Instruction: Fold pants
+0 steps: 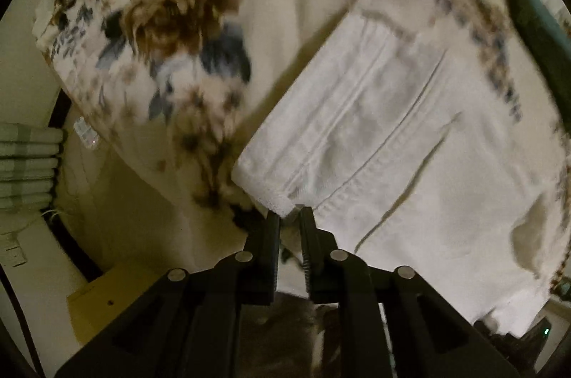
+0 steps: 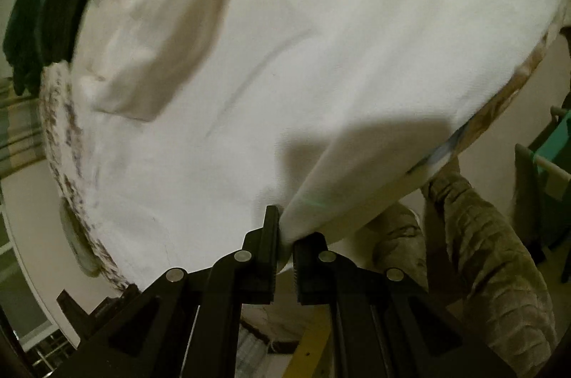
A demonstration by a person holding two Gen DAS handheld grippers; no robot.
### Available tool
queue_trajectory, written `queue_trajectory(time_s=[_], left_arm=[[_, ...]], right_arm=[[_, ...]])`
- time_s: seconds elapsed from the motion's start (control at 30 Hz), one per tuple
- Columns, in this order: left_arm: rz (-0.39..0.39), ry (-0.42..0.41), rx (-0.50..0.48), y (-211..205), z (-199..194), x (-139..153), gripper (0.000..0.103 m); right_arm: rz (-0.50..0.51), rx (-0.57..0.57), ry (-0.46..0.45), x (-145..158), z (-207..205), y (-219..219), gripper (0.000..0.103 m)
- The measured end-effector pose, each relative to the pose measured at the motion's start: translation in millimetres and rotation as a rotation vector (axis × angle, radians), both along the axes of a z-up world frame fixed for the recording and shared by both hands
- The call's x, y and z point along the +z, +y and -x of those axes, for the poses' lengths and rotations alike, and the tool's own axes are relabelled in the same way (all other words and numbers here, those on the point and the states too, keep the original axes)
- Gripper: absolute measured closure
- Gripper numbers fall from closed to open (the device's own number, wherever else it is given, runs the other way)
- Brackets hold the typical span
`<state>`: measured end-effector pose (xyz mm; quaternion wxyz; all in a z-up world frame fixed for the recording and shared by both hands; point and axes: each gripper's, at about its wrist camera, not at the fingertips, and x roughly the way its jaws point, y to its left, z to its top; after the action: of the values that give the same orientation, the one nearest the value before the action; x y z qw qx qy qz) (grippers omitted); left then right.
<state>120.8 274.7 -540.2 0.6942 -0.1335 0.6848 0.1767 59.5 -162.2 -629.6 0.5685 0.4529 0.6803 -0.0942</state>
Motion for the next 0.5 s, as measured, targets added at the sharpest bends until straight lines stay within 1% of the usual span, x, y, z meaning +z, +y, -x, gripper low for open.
queue_trajectory(time_s=[0.07,0.1,0.13,0.17,0.2,0.23,0.27,0.3,0.33,0.4,0.43,0.47,0.5], left_arm=[[-0.052,0.027,-0.05,-16,1,2,0.089],[-0.064,0.025,-0.082,-26,1,6,0.083],[-0.088,0.009,-0.12,-38,1,16,0.074],[-0.103,-0.004,-0.149,-50,3,25,0.063],[-0.115,-0.024,-0.194,-66,2,35,0.056],[-0.121,-0.036,-0.222,-73,1,40,0.037],[-0.127,-0.051,-0.264,-91,-2,46,0.018],[-0.12,-0.062,-0.296,-102,-12,56,0.014],[-0.111,-0.076,-0.346,-130,-20,63,0.014],[-0.104,-0.095,-0.411,-173,-29,67,0.014],[-0.104,-0.101,-0.448,-193,-34,66,0.014],[-0.104,-0.101,-0.484,-227,-41,67,0.014],[-0.103,-0.101,-0.508,-246,-46,62,0.014]], right_arm=[[-0.033,0.028,0.027,-16,-1,-2,0.091],[-0.054,0.035,0.03,-18,1,-7,0.087],[-0.085,0.039,0.033,-19,1,-12,0.077],[-0.106,0.038,0.026,-18,2,-19,0.069],[-0.108,0.038,0.014,-13,4,-24,0.052],[-0.095,0.038,0.002,-6,7,-32,0.045],[-0.079,0.033,-0.008,1,11,-42,0.045],[-0.062,0.02,-0.012,8,16,-55,0.045],[-0.046,0.001,-0.011,13,21,-67,0.045],[-0.002,-0.064,-0.013,26,31,-101,0.045],[0.03,-0.105,-0.019,34,37,-123,0.045],[0.069,-0.14,-0.023,41,41,-146,0.045],[0.113,-0.168,-0.027,49,43,-168,0.045]])
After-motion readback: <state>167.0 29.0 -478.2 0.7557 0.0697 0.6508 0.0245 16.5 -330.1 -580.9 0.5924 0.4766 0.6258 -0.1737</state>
